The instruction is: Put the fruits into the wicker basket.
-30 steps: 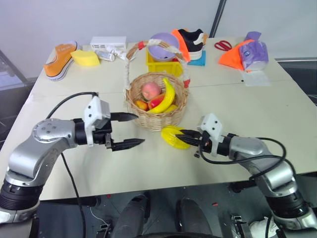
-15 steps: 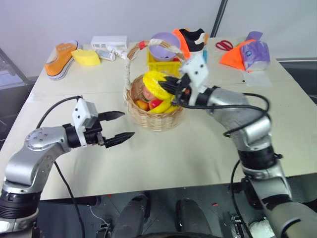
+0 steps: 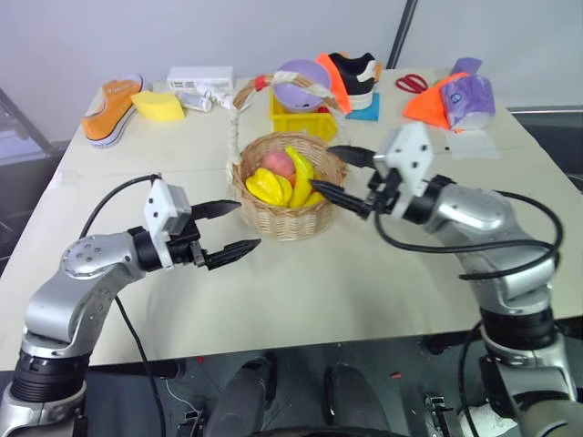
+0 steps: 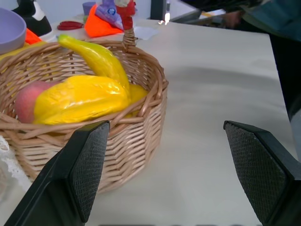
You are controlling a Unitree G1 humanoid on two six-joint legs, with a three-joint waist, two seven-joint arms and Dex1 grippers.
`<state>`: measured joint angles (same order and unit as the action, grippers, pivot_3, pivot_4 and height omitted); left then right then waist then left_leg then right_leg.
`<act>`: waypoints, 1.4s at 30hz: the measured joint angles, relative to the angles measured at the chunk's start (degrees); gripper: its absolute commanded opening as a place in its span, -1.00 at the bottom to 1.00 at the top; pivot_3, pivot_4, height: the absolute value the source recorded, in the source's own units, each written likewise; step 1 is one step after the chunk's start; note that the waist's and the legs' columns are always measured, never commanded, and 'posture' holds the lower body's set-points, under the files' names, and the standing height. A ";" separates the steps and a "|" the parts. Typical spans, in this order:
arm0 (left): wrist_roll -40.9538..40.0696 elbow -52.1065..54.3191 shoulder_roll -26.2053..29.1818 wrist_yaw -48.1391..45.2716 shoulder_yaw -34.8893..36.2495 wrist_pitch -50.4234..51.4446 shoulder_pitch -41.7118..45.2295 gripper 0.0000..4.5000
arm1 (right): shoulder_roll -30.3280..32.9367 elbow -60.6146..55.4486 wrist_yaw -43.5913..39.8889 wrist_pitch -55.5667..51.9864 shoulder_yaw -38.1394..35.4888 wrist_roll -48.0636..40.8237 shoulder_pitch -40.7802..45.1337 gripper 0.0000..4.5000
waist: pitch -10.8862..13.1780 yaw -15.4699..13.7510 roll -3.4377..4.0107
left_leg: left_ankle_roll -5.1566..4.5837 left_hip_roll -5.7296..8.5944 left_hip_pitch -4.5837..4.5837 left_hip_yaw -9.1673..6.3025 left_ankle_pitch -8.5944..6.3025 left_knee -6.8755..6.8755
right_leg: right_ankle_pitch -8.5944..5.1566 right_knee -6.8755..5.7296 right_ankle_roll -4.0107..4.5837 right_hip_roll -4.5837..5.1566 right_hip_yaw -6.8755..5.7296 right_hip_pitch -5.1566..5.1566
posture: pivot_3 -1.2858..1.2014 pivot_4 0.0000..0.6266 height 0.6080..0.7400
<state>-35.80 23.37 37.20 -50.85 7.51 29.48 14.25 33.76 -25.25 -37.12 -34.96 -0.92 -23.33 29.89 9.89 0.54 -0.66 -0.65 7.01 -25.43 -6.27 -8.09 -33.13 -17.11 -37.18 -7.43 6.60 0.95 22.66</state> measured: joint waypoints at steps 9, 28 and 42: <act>0.21 -1.42 -7.52 2.71 -1.75 -3.74 6.15 0.85 | -7.31 20.08 7.00 5.39 2.39 7.41 7.73 0.31 | 0.00 0.39 0.02 | -0.06 -0.02 0.01 0.00 0.15 0.07 | 0.14 -0.08 -0.20 -0.13 0.07 -0.10 | 0.03 -0.52 1.00; 0.83 -0.75 -7.34 3.71 -3.77 -3.78 2.47 0.85 | -2.43 18.61 14.14 4.21 -11.45 8.08 2.46 -0.99 | 0.01 -1.03 0.03 | 0.04 0.03 -0.02 -0.03 0.08 0.02 | 0.13 -0.05 -0.16 -0.11 0.10 0.04 | 0.03 -0.52 1.00; 3.44 -5.92 -8.65 3.86 -6.12 -4.88 5.77 0.85 | 4.35 29.40 24.43 5.35 -24.10 12.16 -0.83 0.05 | 0.08 0.23 0.20 | -0.08 -0.01 0.00 0.05 0.16 0.03 | 0.13 -0.09 -0.18 -0.12 0.10 -0.12 | 0.03 -0.52 1.00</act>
<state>-32.36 17.45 28.54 -46.98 1.39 24.60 20.02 38.11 4.15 -12.70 -29.61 -25.02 -11.17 29.06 9.97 0.78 -0.46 -0.73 7.00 -25.44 -6.22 -7.93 -33.09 -16.98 -37.27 -7.61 6.48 1.05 22.54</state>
